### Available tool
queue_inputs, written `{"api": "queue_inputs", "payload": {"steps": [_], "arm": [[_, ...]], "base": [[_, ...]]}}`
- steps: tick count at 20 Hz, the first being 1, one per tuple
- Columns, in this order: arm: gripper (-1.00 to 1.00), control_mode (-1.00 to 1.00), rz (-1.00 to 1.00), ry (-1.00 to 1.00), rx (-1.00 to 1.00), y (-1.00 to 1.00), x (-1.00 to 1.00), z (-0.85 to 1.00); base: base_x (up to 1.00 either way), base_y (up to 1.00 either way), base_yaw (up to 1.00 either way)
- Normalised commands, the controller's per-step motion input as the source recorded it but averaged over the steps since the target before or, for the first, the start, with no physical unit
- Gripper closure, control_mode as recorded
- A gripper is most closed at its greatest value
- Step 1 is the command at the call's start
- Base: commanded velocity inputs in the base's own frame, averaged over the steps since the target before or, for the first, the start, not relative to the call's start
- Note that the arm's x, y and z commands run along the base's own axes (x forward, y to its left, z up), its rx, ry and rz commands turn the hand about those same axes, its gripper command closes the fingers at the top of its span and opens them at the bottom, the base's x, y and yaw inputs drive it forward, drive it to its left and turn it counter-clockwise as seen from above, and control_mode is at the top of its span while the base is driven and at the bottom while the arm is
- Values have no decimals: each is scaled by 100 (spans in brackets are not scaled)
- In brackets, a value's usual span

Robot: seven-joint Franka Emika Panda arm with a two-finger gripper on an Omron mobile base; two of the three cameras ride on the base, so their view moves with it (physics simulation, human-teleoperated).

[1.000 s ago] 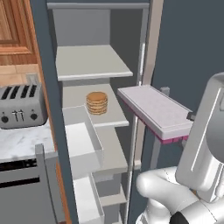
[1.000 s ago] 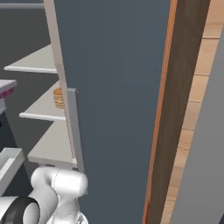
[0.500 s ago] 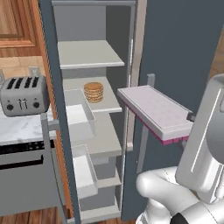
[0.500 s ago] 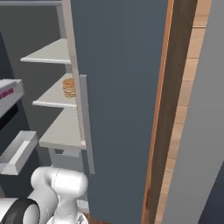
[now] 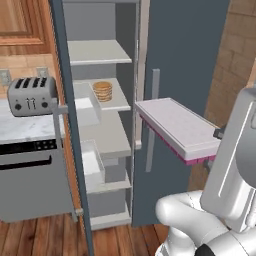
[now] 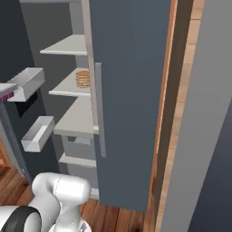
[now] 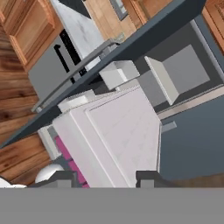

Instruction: Open the freezer door, pick up the ice cube tray from the freezer, and place it on the dining counter.

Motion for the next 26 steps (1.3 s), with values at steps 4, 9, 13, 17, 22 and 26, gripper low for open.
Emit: {"api": "queue_inputs", "payload": {"steps": [4, 9, 13, 17, 22, 26], "arm": [[100, 100, 0, 0, 0, 0, 0, 0], [100, 100, 0, 0, 0, 0, 0, 0], [100, 100, 0, 0, 0, 0, 0, 0], [100, 100, 0, 0, 0, 0, 0, 0], [100, 100, 0, 0, 0, 0, 0, 0], [100, 100, 0, 0, 0, 0, 0, 0]], "base": [[-69, -24, 1], [-66, -10, 12], [-61, -11, 20], [-55, -14, 23], [-34, -10, 34], [-22, -8, 41]]}}
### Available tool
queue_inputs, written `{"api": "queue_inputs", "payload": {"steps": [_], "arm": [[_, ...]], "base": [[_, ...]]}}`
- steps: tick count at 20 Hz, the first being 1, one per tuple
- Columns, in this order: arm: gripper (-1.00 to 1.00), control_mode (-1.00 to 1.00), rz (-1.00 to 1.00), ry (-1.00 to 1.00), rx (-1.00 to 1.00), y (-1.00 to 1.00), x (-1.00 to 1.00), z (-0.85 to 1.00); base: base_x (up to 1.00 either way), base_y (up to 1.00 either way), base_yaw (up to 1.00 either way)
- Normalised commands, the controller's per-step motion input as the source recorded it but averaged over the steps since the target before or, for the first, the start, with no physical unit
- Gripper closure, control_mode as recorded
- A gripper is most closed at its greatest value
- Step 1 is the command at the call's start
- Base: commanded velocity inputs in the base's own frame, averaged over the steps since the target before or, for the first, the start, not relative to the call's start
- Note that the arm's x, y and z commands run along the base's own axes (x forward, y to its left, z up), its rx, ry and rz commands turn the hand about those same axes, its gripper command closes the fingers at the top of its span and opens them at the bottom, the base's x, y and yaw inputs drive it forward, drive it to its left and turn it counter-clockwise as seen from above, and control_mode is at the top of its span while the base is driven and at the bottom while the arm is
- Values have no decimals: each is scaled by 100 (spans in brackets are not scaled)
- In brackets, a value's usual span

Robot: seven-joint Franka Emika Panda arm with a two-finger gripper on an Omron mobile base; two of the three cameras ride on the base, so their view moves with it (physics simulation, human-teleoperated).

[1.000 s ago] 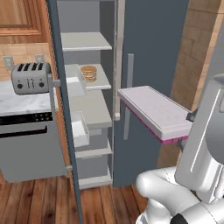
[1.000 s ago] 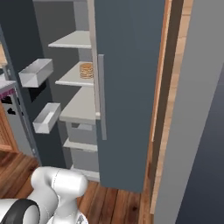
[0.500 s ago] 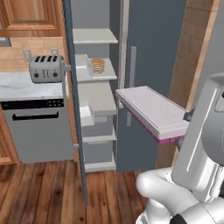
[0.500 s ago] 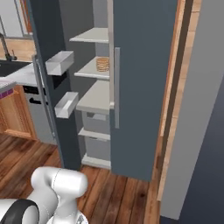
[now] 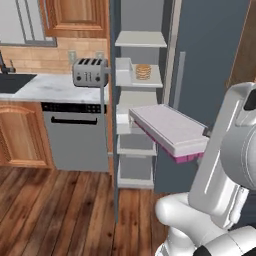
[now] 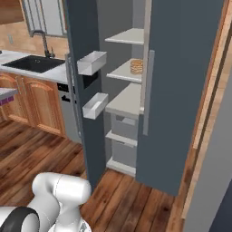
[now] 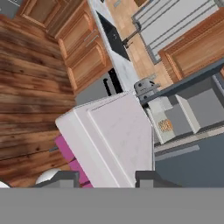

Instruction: Open the freezer door, pick up the ice cube tray from the freezer, and place it on the dining counter.

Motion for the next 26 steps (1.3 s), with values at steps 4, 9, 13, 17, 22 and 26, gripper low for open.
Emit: {"api": "queue_inputs", "payload": {"steps": [4, 9, 13, 17, 22, 26], "arm": [[100, 100, 0, 0, 0, 0, 0, 0], [100, 100, 0, 0, 0, 0, 0, 0], [100, 100, 0, 0, 0, 0, 0, 0], [100, 100, 0, 0, 0, 0, 0, 0], [100, 100, 0, 0, 0, 0, 0, 0], [100, 100, 0, 0, 0, 0, 0, 0]], "base": [[-16, 0, 41], [-9, 0, 44], [-9, 0, 46], [-4, 0, 46], [0, 18, 50], [1, 34, 49]]}}
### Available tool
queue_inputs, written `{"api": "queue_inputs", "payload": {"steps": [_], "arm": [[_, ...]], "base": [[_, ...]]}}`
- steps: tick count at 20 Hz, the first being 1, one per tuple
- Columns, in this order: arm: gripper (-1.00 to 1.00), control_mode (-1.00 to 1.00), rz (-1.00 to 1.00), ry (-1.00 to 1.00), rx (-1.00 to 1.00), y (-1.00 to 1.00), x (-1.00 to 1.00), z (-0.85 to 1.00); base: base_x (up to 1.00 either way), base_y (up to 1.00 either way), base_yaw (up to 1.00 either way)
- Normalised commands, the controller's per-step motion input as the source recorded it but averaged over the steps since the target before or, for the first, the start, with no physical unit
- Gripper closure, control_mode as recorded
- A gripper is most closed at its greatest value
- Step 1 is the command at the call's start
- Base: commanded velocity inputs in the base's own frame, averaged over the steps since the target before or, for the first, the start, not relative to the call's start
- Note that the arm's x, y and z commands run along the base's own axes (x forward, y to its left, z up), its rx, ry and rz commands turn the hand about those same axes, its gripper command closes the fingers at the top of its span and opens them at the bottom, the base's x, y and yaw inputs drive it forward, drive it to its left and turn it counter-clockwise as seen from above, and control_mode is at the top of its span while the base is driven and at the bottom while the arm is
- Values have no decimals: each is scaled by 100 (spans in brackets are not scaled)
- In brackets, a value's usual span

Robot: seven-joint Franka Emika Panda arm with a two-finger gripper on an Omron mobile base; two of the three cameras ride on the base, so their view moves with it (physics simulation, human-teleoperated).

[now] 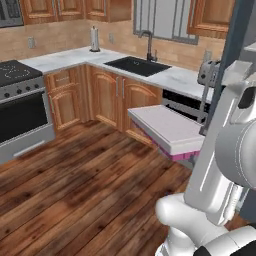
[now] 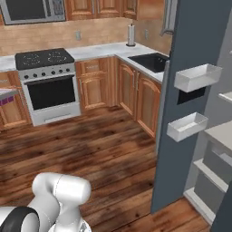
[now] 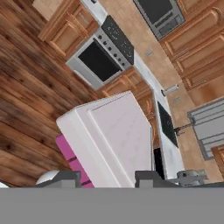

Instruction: Open the freezer door, pick up the ice cube tray from the freezer, and place it on the dining counter.

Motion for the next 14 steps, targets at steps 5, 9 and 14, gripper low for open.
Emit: {"api": "queue_inputs", "payload": {"steps": [5, 9, 14], "arm": [[100, 100, 0, 0, 0, 0, 0, 0], [100, 100, 0, 0, 0, 0, 0, 0], [100, 100, 0, 0, 0, 0, 0, 0]], "base": [[0, 16, 42], [3, 35, 35], [2, 48, 37]]}}
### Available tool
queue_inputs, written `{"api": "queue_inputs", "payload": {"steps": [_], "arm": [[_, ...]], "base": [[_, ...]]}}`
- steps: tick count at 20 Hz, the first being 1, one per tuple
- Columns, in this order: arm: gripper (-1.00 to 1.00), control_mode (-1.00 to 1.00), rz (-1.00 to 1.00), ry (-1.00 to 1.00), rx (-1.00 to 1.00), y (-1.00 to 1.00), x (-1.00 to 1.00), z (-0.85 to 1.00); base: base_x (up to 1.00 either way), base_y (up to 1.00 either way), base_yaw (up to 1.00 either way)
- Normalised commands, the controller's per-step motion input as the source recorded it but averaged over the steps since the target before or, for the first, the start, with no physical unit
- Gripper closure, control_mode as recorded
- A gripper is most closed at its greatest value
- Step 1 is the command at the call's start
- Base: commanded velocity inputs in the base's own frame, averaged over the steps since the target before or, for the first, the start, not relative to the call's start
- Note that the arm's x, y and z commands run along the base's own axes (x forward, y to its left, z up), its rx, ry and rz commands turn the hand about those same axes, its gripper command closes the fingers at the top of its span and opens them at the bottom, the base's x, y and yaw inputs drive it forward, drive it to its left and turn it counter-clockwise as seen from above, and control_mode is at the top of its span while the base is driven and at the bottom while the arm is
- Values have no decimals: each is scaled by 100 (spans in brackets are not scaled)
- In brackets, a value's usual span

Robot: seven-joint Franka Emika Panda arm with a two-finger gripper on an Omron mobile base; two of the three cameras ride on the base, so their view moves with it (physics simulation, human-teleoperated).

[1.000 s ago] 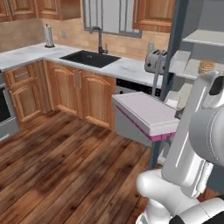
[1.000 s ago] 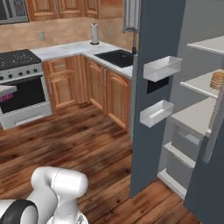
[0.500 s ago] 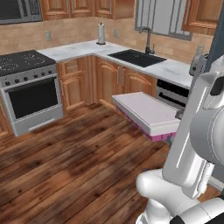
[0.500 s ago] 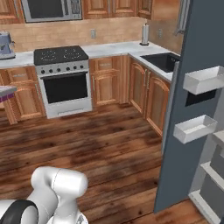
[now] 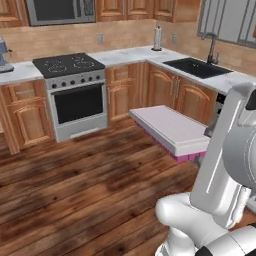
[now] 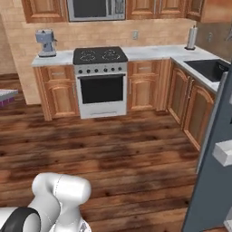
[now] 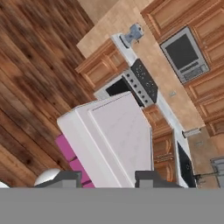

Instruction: Open the freezer door, pick up the ice cube tray from the freezer, and place it on the dining counter.

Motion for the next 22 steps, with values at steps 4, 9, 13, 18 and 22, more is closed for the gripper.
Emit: {"api": "queue_inputs", "payload": {"steps": [4, 9, 13, 18, 22], "arm": [[100, 100, 0, 0, 0, 0, 0, 0], [100, 100, 0, 0, 0, 0, 0, 0], [100, 100, 0, 0, 0, 0, 0, 0], [100, 100, 0, 0, 0, 0, 0, 0], [100, 100, 0, 0, 0, 0, 0, 0]], "base": [[5, 52, 39], [9, 57, 39], [14, 48, 45], [20, 40, 47], [41, 34, 48]]}}
